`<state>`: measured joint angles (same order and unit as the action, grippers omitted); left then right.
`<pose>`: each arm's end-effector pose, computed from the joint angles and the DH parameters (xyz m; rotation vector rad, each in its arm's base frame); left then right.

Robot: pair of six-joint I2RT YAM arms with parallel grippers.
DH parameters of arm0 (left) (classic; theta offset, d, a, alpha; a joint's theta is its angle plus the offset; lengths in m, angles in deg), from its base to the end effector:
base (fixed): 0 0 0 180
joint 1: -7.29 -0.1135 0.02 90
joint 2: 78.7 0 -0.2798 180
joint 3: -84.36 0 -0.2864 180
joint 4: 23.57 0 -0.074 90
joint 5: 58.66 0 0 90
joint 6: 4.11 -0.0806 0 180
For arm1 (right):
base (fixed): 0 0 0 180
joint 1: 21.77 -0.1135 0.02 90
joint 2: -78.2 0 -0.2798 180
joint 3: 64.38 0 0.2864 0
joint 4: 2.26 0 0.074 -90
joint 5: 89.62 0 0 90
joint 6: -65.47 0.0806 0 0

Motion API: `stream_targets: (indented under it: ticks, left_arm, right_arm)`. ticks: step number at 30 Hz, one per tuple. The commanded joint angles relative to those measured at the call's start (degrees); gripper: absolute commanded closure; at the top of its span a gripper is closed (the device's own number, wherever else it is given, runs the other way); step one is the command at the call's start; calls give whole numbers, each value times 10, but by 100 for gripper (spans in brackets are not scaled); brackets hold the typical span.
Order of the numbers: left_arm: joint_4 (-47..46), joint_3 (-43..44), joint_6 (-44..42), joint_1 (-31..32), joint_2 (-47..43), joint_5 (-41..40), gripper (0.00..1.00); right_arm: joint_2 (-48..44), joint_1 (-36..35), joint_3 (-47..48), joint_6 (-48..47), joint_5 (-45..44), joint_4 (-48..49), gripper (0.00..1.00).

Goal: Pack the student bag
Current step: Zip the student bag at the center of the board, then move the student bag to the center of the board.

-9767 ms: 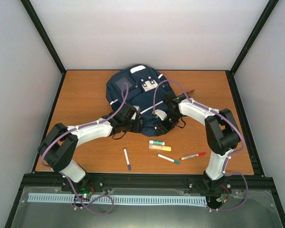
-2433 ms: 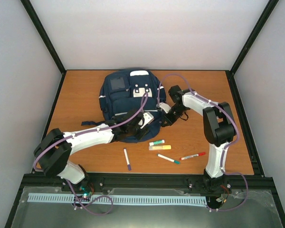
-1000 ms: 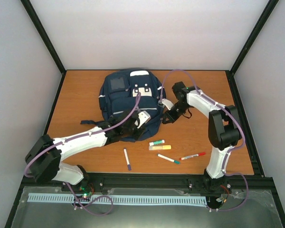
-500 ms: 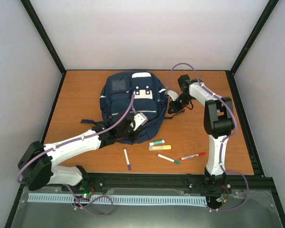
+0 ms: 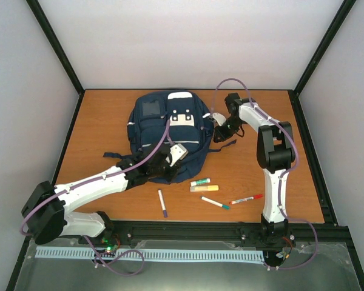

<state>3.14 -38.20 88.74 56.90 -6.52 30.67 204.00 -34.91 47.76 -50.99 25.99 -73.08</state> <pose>0.2128 -0.2486 0.2047 0.9219 2.1480 -0.4537 0.4557 0.1422 0.1268 -1.0215 2.7427 0.6443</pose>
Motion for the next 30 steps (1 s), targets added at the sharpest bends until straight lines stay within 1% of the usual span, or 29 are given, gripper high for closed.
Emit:
stream_targets:
  ticks: [1, 3, 4, 6, 9, 11, 12, 13, 14, 16, 19, 21, 24, 27, 29, 30]
  left_arm:
    - [8, 22, 21, 5, -10, -5, 86]
    - [12, 31, 27, 5, -8, -12, 76]
    - [14, 35, 31, 4, -9, -22, 71]
    - [17, 43, 39, 5, -11, -44, 61]
    - [25, 61, 53, 4, -16, -78, 47]
    - [29, 72, 64, 3, -21, -108, 37]
    - [30, 76, 76, 2, -25, -130, 27]
    - [33, 82, 94, 1, -30, -151, 5]
    - [39, 88, 112, -4, -34, -167, 1]
    - [61, 110, 138, -16, -43, -191, 0]
    - [123, 160, 195, -38, -42, -274, 0]
    - [152, 182, 189, -58, -43, -292, 0]
    - [156, 198, 198, -81, -46, -358, 0]
    - [160, 207, 229, -126, -45, -358, 0]
    - [156, 210, 238, -157, -41, -325, 0]
    - [150, 208, 239, -174, -40, -290, 0]
  right_arm:
    - [-14, 18, 5, 21, -61, 49, 90]
    - [-41, 18, -14, 20, -60, 49, 85]
    - [-58, 18, -23, 19, -58, 48, 80]
    - [-101, 18, -42, 20, -57, 47, 68]
    - [-161, 18, -62, 22, -52, 42, 54]
    - [-198, 18, -70, 23, -45, 37, 40]
    - [-217, 18, -71, 24, -41, 34, 23]
    - [-234, 18, -70, 26, -39, 32, 3]
    - [-249, 19, -68, 30, -37, 30, 0]
    - [-283, 19, -64, 40, -42, 30, 0]
    - [-353, 17, -73, 50, -68, 50, 0]
    - [-386, 18, -73, 73, -86, 60, 0]
    - [-424, 17, -90, 73, -72, 81, 0]
    - [-466, 19, -148, 86, -83, 126, 0]
    - [-506, 19, -211, 86, -66, 168, 0]
    - [-528, 19, -243, 85, -49, 188, 0]
